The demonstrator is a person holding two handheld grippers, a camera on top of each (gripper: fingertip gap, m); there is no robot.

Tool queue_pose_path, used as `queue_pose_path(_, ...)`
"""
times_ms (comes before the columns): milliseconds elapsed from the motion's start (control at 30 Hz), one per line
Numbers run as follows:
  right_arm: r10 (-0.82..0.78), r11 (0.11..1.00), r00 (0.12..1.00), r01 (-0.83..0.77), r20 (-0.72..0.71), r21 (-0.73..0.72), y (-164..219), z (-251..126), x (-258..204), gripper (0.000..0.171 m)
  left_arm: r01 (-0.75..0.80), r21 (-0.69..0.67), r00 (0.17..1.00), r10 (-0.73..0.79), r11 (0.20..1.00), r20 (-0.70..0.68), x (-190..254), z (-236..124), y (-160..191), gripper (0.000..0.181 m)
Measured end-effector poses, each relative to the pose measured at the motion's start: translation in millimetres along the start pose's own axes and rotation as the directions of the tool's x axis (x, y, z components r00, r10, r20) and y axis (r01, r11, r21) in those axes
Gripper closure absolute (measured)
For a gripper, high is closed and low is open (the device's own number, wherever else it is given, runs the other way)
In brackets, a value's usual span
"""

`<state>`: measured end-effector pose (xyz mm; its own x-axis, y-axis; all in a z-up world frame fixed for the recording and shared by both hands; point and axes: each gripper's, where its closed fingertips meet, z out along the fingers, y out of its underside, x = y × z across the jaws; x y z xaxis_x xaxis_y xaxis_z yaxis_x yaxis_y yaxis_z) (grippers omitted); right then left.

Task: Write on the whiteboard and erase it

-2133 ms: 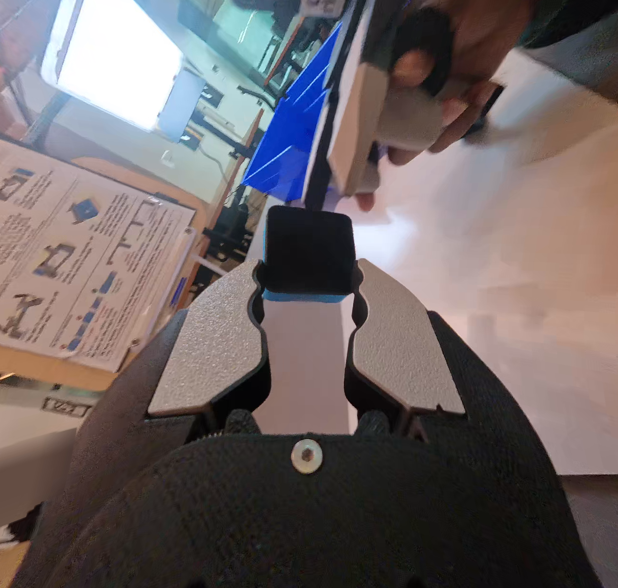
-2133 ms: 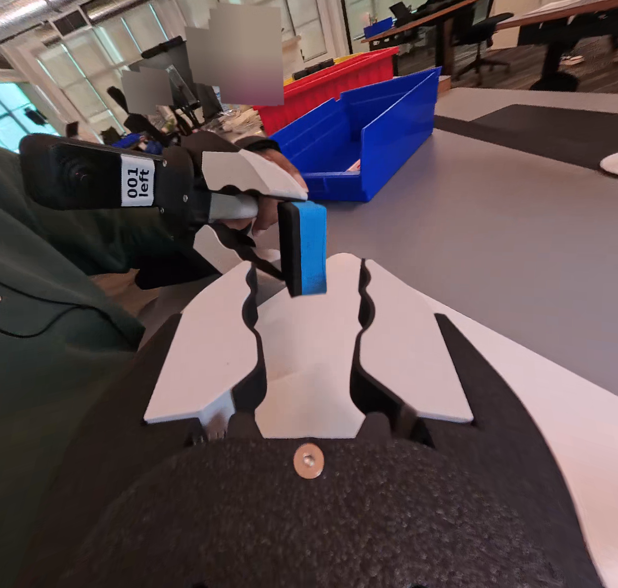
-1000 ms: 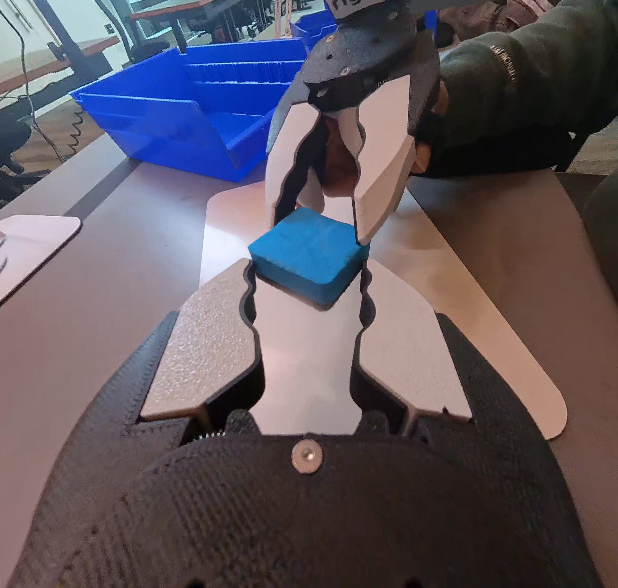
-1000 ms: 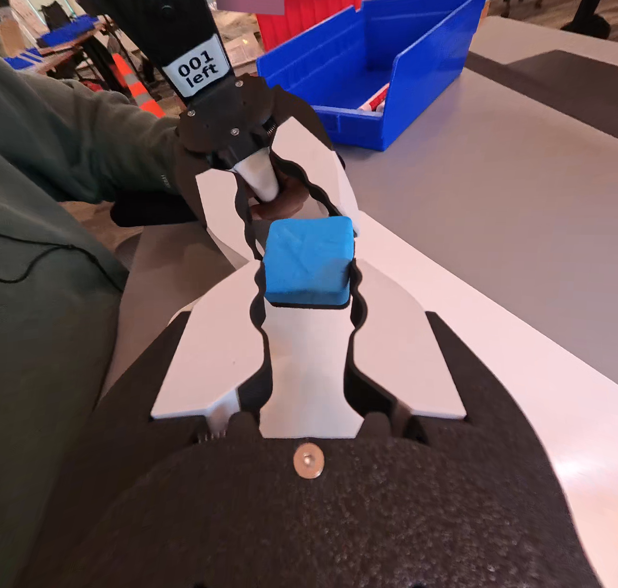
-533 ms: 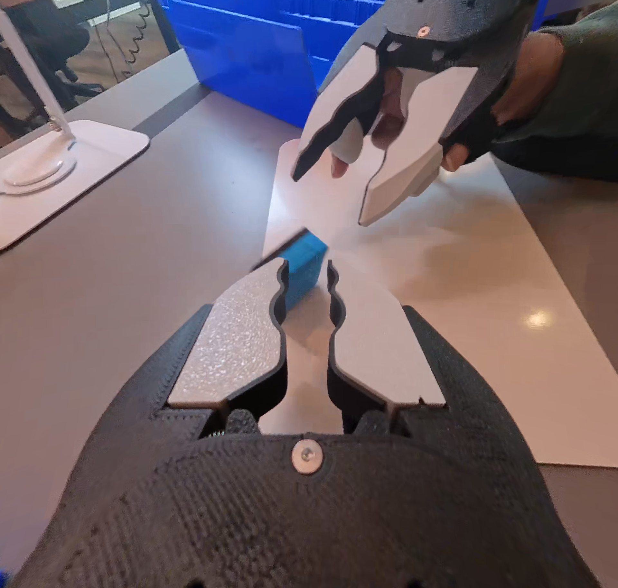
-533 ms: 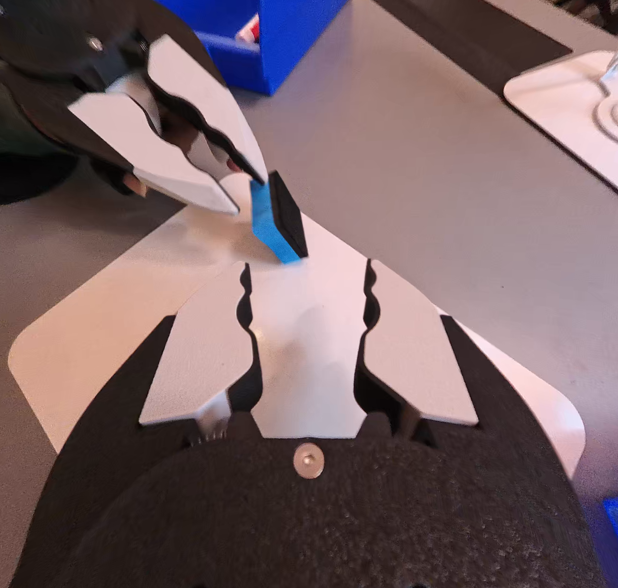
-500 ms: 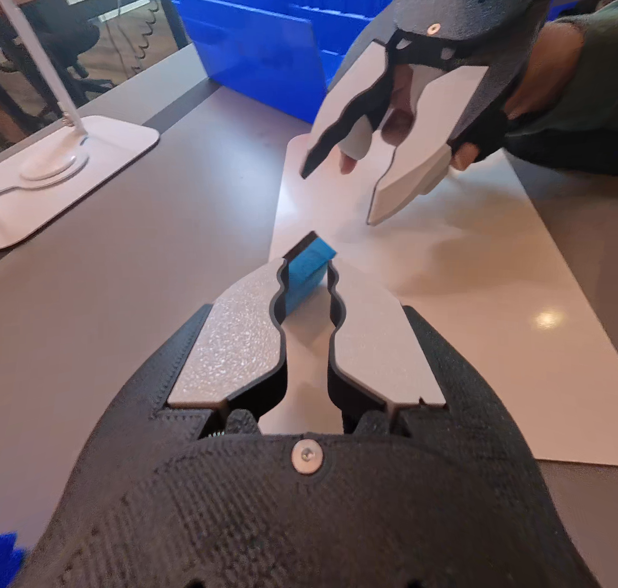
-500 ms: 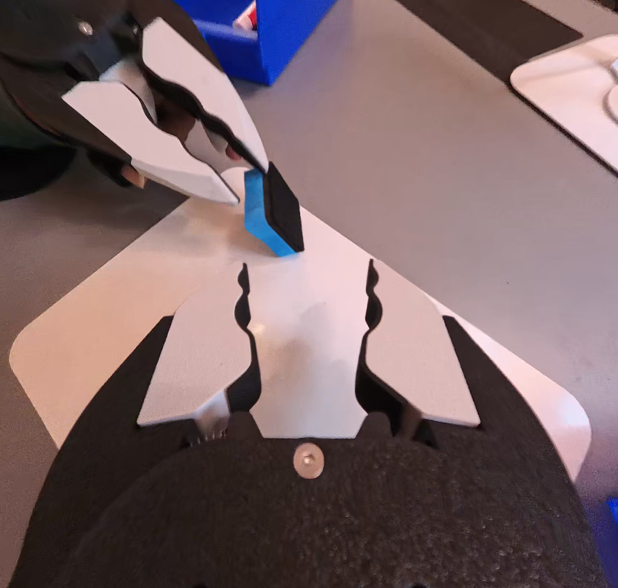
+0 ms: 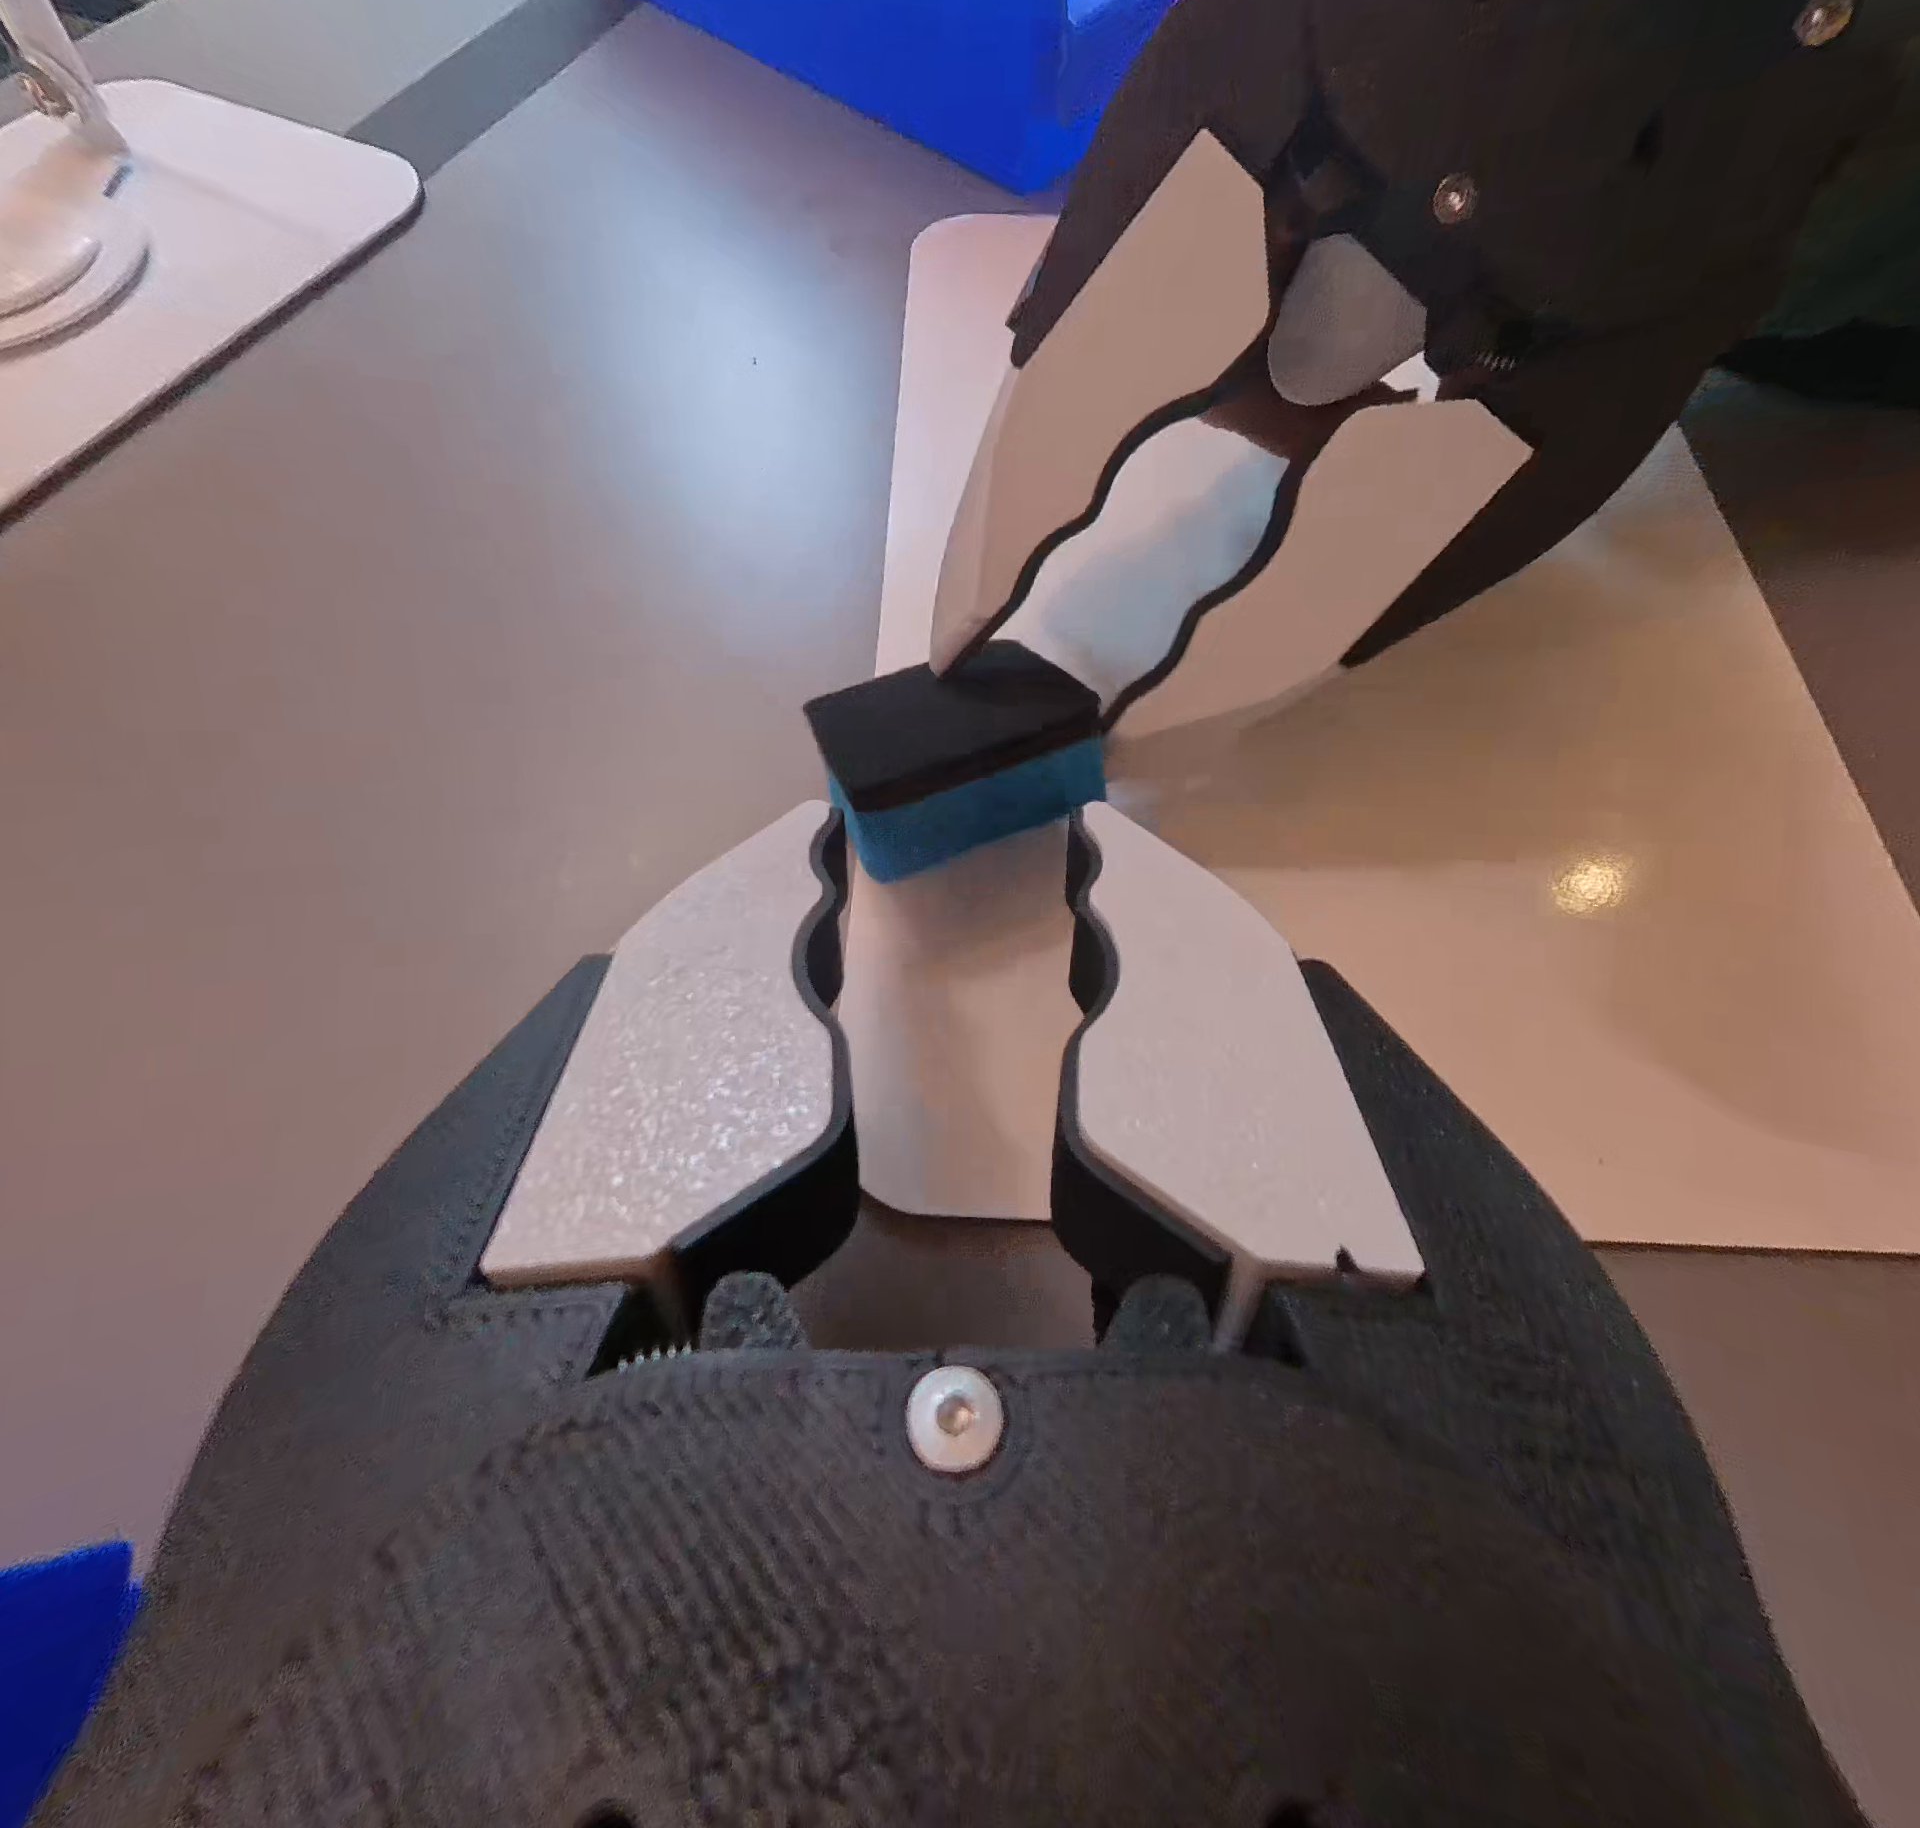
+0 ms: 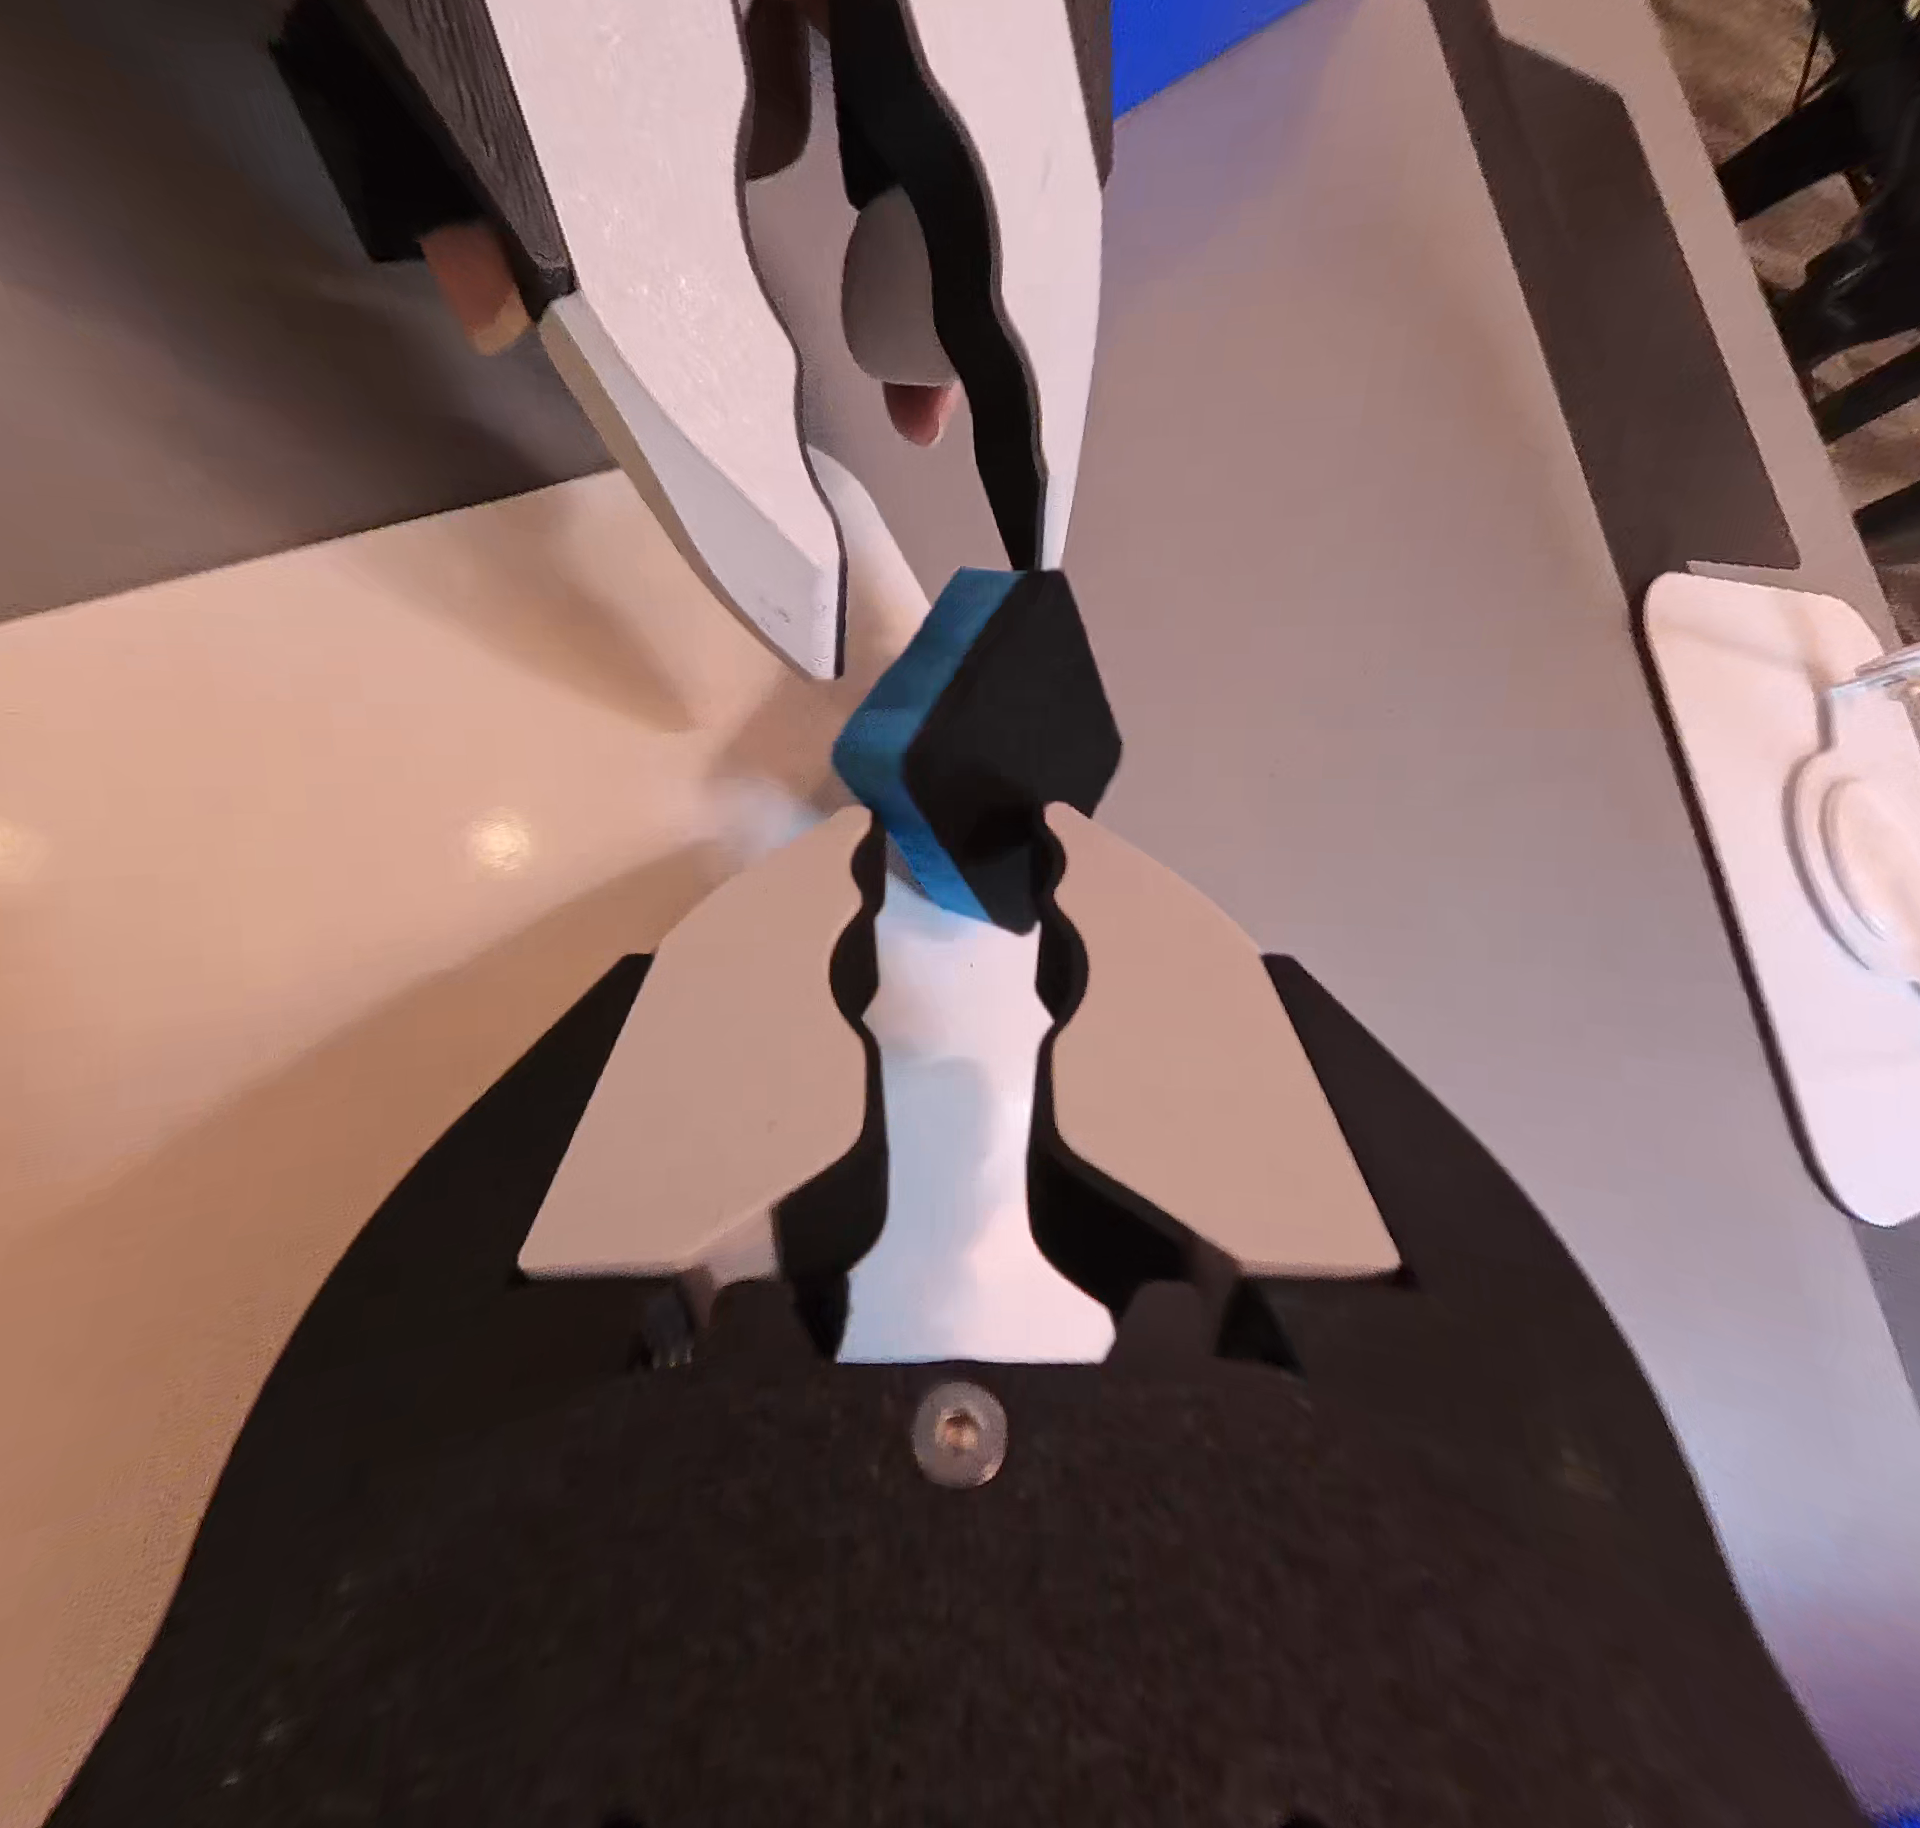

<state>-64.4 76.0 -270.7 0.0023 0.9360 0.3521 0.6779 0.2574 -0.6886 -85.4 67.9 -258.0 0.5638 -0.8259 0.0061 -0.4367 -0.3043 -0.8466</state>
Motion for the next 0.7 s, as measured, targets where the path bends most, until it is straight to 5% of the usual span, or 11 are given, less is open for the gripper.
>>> queue_pose_path(167, 0.260, 0.950, 0.940, -0.290, 0.221, 0.117, -9.5, -33.2, -0.2, 0.150, -0.033, 0.076, 0.999, 0.035, 0.997, -0.029, 4.0, -4.9, -10.9, 0.130)
queue_pose_path(267, 0.399, 0.832, 0.764, -0.534, 0.506, 0.149, -23.0, -58.4, -10.5, 0.150, -0.031, 0.086, 0.993, 0.041, 0.996, -0.111, 18.1, 5.8, -14.0, 0.122)
queue_pose_path(333, 0.437, 0.747, 0.650, -0.647, 0.622, 0.151, -32.3, -72.2, -10.3, 0.150, -0.012, 0.141, 0.976, 0.042, 0.990, -0.213, 38.0, 7.6, -26.2, 0.129)
queue_pose_path(400, 0.435, 0.731, 0.632, -0.664, 0.641, 0.159, -33.9, -77.9, -8.6, 0.150, 0.061, 0.174, 0.955, -0.007, 0.983, -0.296, 51.8, 3.8, -37.2, 0.148)
queue_pose_path(467, 0.413, 0.763, 0.738, -0.600, 0.534, 0.240, -33.7, -78.2, 4.0, 0.150, 0.182, 0.171, 0.935, -0.117, 0.968, -0.334, 48.2, -0.7, -41.2, 0.155)
queue_pose_path(567, 0.290, 0.843, 0.912, -0.386, 0.289, 0.374, -42.3, -85.0, 19.4, 0.120, 0.413, 0.079, 0.842, -0.347, 0.907, -0.413, 44.9, -4.8, -36.2, 0.156)
queue_pose_path(700, -0.073, 0.966, 0.995, 0.054, 0.065, 0.254, -33.3, -70.1, -9.5, 0.111, 0.537, -0.010, 0.716, -0.462, 0.844, -0.523, 61.5, -4.9, -35.5, 0.156)
